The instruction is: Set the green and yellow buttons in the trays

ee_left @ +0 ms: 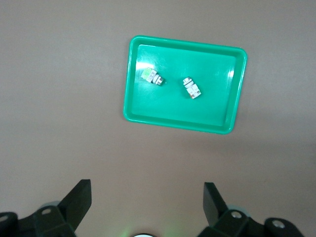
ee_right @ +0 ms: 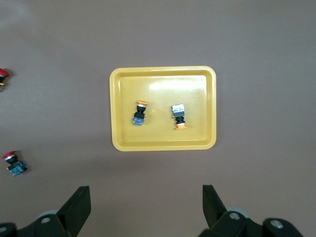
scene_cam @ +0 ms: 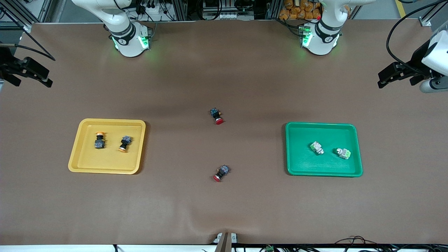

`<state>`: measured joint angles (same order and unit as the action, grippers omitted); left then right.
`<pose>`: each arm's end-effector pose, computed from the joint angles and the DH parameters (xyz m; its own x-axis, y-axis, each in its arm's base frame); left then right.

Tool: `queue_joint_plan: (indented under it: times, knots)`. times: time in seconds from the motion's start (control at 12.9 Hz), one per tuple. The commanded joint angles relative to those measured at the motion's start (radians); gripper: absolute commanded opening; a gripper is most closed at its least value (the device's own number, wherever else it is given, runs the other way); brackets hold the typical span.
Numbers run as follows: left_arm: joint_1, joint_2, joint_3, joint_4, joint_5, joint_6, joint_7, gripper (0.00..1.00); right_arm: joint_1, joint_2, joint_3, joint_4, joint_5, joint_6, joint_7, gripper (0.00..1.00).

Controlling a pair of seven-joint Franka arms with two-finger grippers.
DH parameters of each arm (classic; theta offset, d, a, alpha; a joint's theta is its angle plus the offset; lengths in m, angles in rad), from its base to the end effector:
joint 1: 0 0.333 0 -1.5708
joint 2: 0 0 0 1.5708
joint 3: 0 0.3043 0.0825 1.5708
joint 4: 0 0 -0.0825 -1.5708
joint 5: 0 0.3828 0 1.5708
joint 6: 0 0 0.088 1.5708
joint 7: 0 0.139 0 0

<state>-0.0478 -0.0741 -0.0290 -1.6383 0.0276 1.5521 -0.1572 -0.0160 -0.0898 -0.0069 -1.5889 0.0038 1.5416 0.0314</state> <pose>0.5270 -0.0372 0.5876 0.9967 0.0809 -0.0073 0.0806 -0.9963 -0.0313 0.5245 -0.0116 0.6180 0.9976 -0.0541 0.0423 -0.0539 -0.9985 -0.0057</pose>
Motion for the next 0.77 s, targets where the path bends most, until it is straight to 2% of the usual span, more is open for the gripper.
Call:
queue_joint_plan:
  times: [0.0, 0.7]
  knots:
    - [0.000, -0.029, 0.000, -0.023, -0.017, 0.005, 0.024, 1.00, -0.022, 0.082, 0.016, 0.133, -0.016, -0.078, -0.015, 1.00]
    - [-0.004, -0.018, 0.000, 0.011, -0.026, -0.003, 0.015, 1.00, -0.021, 0.082, 0.018, 0.125, 0.030, -0.072, -0.013, 1.00]
